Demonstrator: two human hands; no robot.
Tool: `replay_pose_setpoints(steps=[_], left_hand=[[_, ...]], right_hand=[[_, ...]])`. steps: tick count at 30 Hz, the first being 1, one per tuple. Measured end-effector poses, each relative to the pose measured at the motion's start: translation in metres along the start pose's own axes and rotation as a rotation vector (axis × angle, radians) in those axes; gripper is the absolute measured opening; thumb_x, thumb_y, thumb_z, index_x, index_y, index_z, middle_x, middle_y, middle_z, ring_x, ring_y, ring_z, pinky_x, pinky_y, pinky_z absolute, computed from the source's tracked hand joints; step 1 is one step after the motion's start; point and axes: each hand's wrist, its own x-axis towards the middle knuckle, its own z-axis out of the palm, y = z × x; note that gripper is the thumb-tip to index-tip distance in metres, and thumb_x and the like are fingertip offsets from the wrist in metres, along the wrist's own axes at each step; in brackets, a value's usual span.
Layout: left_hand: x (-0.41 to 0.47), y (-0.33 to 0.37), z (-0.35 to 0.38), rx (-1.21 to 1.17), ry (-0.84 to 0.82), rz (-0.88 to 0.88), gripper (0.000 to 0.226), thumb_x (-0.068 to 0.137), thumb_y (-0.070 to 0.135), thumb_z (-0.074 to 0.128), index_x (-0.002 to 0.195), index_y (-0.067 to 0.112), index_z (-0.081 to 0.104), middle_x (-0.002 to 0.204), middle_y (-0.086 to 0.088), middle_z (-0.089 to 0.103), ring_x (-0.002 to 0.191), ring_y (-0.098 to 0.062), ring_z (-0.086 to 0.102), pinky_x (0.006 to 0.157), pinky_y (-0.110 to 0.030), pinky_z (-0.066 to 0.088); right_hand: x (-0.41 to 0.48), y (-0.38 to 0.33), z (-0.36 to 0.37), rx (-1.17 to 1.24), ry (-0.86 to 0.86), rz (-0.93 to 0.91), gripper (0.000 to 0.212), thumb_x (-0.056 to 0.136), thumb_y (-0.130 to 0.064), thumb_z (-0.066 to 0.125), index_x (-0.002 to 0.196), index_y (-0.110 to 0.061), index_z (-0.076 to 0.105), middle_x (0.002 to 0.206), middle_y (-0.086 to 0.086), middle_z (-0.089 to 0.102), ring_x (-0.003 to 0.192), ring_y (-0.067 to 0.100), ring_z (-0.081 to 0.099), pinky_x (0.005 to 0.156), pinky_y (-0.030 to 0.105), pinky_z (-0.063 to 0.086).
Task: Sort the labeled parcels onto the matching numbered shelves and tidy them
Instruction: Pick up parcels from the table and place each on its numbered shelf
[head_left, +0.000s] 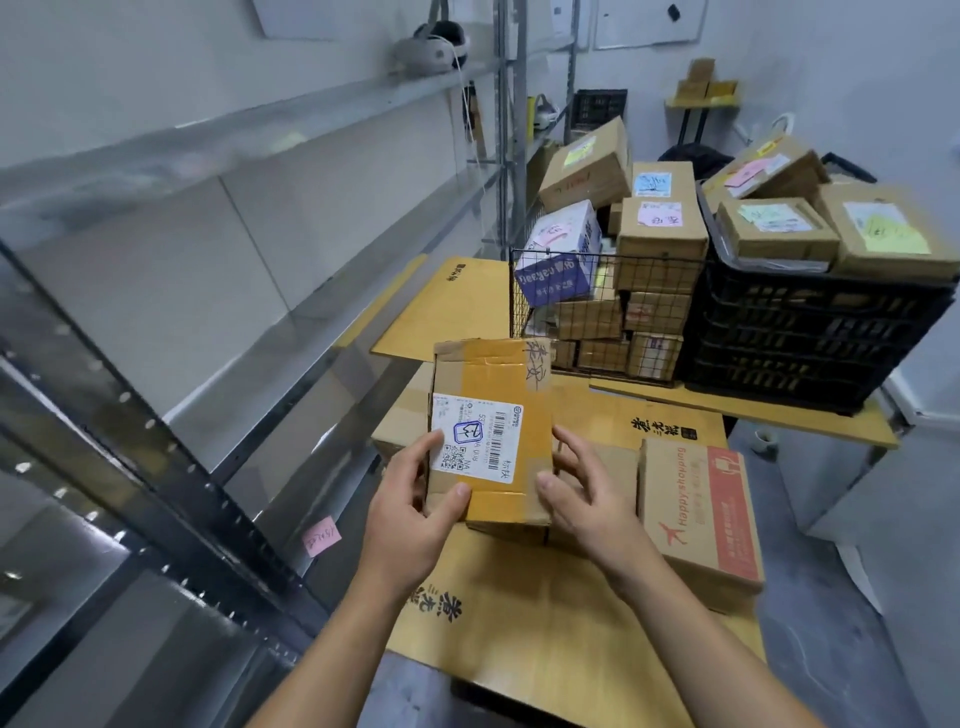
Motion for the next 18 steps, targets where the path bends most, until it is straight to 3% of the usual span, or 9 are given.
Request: replay_pose_setpoints(steps=[2,3,6,9,13,15,18], left_hand=[[-0.011,0.003,-0.013,0.09,0.039,0.077,0.056,0.079,0.049,0.064,0.129,0.052,0.042,0.128,0.032,0.047,0.12,0.005,0.048,0.093,-0.009,0.041],[-0.018,0.005,-0.02,0.128,0.051,0.103,0.056,0.08,0.045,0.065,0.13,0.048,0.042,0.128,0.031,0.046,0.12,0.009,0.046,0.091,-0.004,0.037],[-0.039,0.006,-0.044,0.213,0.058,0.136,0.056,0.082,0.043,0.063,0.134,0.041,0.041,0.131,0.018,0.047,0.12,0.013,0.04,0.092,-0.001,0.032],[-0.061,0.006,-0.081,0.245,0.019,0.159,0.06,0.082,0.053,0.059,0.138,0.04,0.041,0.136,0.015,0.046,0.125,0.008,0.041,0.097,-0.005,0.032],[-0.087,0.005,-0.135,0.252,0.031,0.118,0.061,0.083,0.052,0.057,0.14,0.033,0.045,0.136,0.015,0.051,0.126,-0.002,0.049,0.101,-0.024,0.04],[-0.099,0.006,-0.163,0.389,0.073,0.086,0.061,0.083,0.052,0.051,0.137,0.024,0.051,0.132,0.008,0.056,0.121,-0.01,0.052,0.099,-0.029,0.041],[-0.12,0.004,-0.202,0.793,0.02,0.036,0.059,0.084,0.051,0.047,0.134,0.022,0.052,0.128,0.001,0.057,0.117,-0.021,0.051,0.1,-0.038,0.042]], right_hand=[[-0.005,-0.001,0.014,-0.014,-0.023,0.016,0.059,0.089,-0.029,0.074,0.128,-0.055,0.039,0.121,-0.022,0.052,0.095,-0.022,0.059,0.084,0.019,0.055],[-0.007,-0.001,0.022,-0.025,-0.02,0.02,0.062,0.087,-0.029,0.079,0.126,-0.058,0.041,0.121,-0.018,0.056,0.099,-0.017,0.062,0.09,0.026,0.056],[-0.015,0.0,0.051,-0.003,-0.012,0.053,0.064,0.072,-0.043,0.082,0.122,-0.064,0.047,0.127,-0.001,0.066,0.113,0.012,0.067,0.1,0.05,0.053],[-0.027,0.004,0.078,0.047,-0.035,0.054,0.064,0.068,-0.044,0.083,0.121,-0.059,0.051,0.124,0.002,0.071,0.115,0.023,0.067,0.102,0.055,0.051],[-0.043,0.004,0.109,0.078,-0.055,0.037,0.065,0.072,-0.036,0.082,0.127,-0.05,0.051,0.125,0.008,0.068,0.116,0.027,0.067,0.099,0.054,0.054],[-0.051,0.001,0.122,0.084,-0.065,0.019,0.064,0.072,-0.036,0.082,0.126,-0.049,0.052,0.129,0.008,0.065,0.121,0.028,0.063,0.098,0.051,0.055],[-0.064,-0.001,0.141,0.011,-0.1,-0.054,0.061,0.081,-0.028,0.082,0.128,-0.049,0.05,0.132,0.004,0.06,0.122,0.023,0.061,0.092,0.04,0.058]])
